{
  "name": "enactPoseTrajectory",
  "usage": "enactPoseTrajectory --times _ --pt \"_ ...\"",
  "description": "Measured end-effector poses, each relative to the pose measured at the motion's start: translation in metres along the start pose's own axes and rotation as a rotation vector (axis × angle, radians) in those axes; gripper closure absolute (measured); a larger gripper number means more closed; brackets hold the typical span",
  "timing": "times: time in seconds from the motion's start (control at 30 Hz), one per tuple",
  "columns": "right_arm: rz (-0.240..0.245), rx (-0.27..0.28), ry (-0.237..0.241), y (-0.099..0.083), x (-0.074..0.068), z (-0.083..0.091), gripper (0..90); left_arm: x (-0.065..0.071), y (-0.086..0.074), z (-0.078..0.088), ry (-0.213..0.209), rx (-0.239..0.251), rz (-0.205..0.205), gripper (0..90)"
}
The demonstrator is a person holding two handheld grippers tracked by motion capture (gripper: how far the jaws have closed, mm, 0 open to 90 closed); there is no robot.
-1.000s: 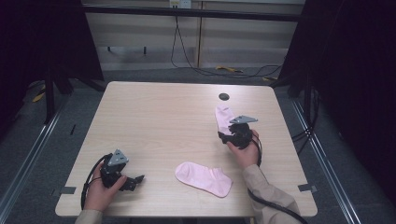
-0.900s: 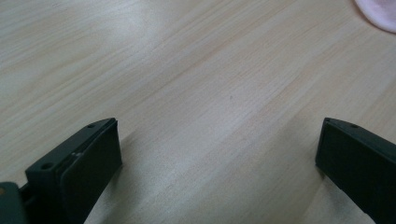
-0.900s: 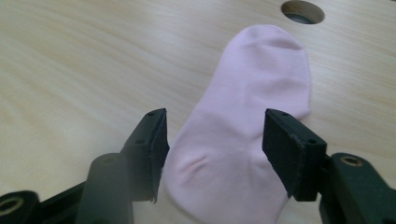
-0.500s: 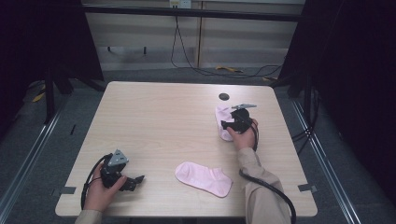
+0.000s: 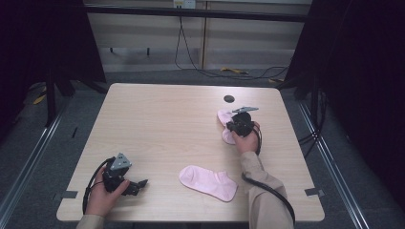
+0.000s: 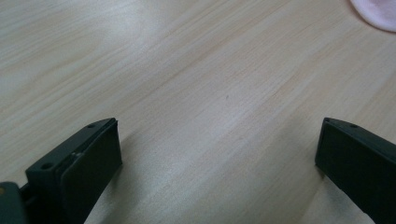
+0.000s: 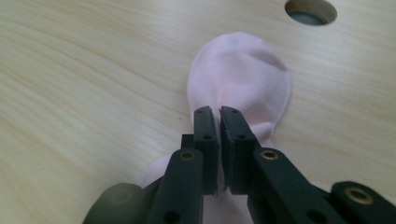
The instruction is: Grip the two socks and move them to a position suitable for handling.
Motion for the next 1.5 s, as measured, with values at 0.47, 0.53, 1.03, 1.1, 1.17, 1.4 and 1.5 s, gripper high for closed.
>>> enactPoseTrajectory --times 0.47,0.53,1.03,1.1,1.17,1.4,1.5 --pt "0.313 0.072 0.297 -0.014 -0.078 0.068 72.0 0.0 0.0 0.0 0.005 -0.004 -0.002 0.0" --pt "0.312 0.052 0.25 -0.027 -0.076 0.073 54.4 0.0 0.0 0.0 0.007 -0.003 -0.002 0.0" --pt "0.302 -0.049 0.245 -0.107 -0.074 0.087 73.9 0.001 -0.001 0.001 0.005 -0.005 0.005 0.0" --pt "0.312 -0.062 0.193 -0.108 -0.065 0.086 73.8 0.001 -0.001 0.001 0.005 -0.005 0.005 0.0" --pt "0.282 -0.045 0.158 -0.108 -0.056 0.086 72.5 0.001 -0.001 0.001 0.005 -0.006 0.005 0.0" --pt "0.223 0.019 0.164 -0.108 -0.044 0.089 58.1 0.0 -0.001 0.001 0.005 -0.005 0.005 0.0" --pt "0.225 0.028 0.172 -0.108 -0.047 0.095 51.1 0.001 -0.001 0.001 0.005 -0.005 0.006 0.0"
Point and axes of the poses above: each handheld gripper's, and its own axes: z roughly backward along the jaws, y roughly out of its top, x roughly to its right, the point moved 6 cm from there along -z, roughly forward along the jaws, and after that the axes turned 9 degrees about y, right-handed, at the moved point
